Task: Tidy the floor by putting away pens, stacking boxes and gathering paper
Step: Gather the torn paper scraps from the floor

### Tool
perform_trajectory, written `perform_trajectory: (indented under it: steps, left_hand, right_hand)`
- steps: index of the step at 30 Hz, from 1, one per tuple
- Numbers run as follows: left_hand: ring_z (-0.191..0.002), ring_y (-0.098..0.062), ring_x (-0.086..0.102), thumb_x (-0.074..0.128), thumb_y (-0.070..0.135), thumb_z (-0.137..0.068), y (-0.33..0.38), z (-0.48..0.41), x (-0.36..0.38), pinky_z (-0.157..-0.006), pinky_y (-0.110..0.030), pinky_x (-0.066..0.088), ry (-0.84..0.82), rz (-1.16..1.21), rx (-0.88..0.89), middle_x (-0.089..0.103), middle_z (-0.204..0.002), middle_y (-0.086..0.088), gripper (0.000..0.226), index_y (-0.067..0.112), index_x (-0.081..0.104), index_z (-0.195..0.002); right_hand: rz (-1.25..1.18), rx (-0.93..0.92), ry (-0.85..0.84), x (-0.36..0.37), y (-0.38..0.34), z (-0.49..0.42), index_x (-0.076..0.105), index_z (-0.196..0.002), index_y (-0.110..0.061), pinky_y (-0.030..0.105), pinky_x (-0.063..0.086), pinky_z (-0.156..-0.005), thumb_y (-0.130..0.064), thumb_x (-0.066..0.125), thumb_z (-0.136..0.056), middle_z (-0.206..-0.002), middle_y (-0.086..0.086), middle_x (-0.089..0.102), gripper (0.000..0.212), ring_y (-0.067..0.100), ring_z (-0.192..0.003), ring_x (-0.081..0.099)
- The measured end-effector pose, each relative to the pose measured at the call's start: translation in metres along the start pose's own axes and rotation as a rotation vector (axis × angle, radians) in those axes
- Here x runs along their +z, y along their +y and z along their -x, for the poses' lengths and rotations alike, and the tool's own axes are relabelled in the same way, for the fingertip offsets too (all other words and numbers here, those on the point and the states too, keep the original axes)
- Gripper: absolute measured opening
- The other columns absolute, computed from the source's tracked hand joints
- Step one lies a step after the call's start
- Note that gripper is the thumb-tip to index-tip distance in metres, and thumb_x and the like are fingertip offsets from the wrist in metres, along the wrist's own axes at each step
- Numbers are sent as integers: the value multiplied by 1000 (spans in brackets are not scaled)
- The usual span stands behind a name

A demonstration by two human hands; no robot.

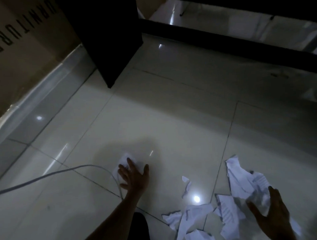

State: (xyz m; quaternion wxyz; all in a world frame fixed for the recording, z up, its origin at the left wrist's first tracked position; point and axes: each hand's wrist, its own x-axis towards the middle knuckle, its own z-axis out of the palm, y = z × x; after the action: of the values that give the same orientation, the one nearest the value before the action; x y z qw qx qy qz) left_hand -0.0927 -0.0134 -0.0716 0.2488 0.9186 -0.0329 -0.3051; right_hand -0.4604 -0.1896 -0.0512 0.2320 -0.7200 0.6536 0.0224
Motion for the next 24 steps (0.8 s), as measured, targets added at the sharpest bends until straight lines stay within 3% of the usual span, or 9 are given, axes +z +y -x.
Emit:
perform_trajectory:
  steps: [5, 7, 9, 11, 12, 14, 16, 21, 24]
  left_hand:
    - [-147, -29, -13, 31, 68, -87, -1, -2, 28, -115, -57, 8, -68, -295, 180, -15, -160, -10, 86, 21, -2, -152]
    - [-148, -31, -6, 10, 82, -76, -4, 25, 48, -114, -57, 11, -74, -333, 239, -8, -161, -11, 101, 16, 2, -152]
    - [-146, -40, 8, -2, 84, -73, -11, 56, 71, -108, -63, 21, -92, -378, 303, 9, -160, -15, 108, 11, 19, -151]
    - [-142, -44, 17, 8, 79, -80, -22, 83, 97, -100, -67, 30, -125, -466, 383, 23, -156, -16, 99, 9, 32, -147]
    - [-141, -44, 17, 13, 79, -81, -28, 96, 107, -99, -67, 31, -147, -509, 412, 24, -156, -14, 97, 10, 34, -146]
    - [-142, -44, 17, 20, 84, -76, -38, 119, 121, -99, -65, 31, -184, -573, 474, 25, -156, -9, 101, 12, 36, -146]
    - [-142, -44, 17, 24, 91, -67, -43, 134, 128, -97, -63, 30, -205, -637, 551, 29, -155, -9, 112, 11, 42, -143]
    - [-148, -24, -8, 28, 105, -39, -46, 145, 132, -87, -68, 39, -267, -709, 696, 28, -154, -9, 140, 12, 39, -143]
    - [-143, -29, 28, 32, 100, -49, -43, 153, 131, -92, -66, 38, -310, -726, 676, 23, -157, -6, 123, 19, 41, -141]
  right_hand:
    - [-31, 234, 3, -23, 10, -7, 15, -150, -24, 60, 15, -113, -79, 51, -55, -159, 5, 12, 115, 36, -144, 14]
    - [-37, 315, 15, -29, 23, -1, 17, -151, -21, 58, 11, -115, -77, 49, -59, -159, 10, 11, 113, 38, -144, 10]
    - [51, 303, 27, -21, 45, 5, 34, -146, -17, 63, 23, -109, -76, 49, -73, -151, 25, 27, 95, 47, -137, 25]
    - [9, 368, -58, -12, 73, 3, 46, -139, -13, 67, 38, -95, -72, 44, -84, -137, 31, 43, 81, 54, -124, 41]
    - [-38, 433, -64, -13, 83, 1, 42, -139, -9, 67, 38, -96, -77, 44, -80, -137, 31, 43, 90, 52, -124, 42]
    - [-159, 557, -68, -11, 73, -3, 26, -145, -8, 59, 23, -111, -94, 34, -61, -148, 24, 31, 120, 44, -135, 31]
    - [-237, 523, -45, -11, 52, -4, 17, -148, -12, 58, 12, -115, -98, 28, -53, -154, 19, 21, 129, 41, -141, 19]
    - [-305, 500, -23, 6, -12, -24, 13, -149, -38, 77, -1, -100, -85, 46, -67, -161, 1, -4, 99, 37, -146, -6]
    - [-329, 378, -14, 1, -30, -43, 12, -148, -42, 77, -1, -101, -88, 43, -61, -161, 0, -8, 103, 37, -146, -8]
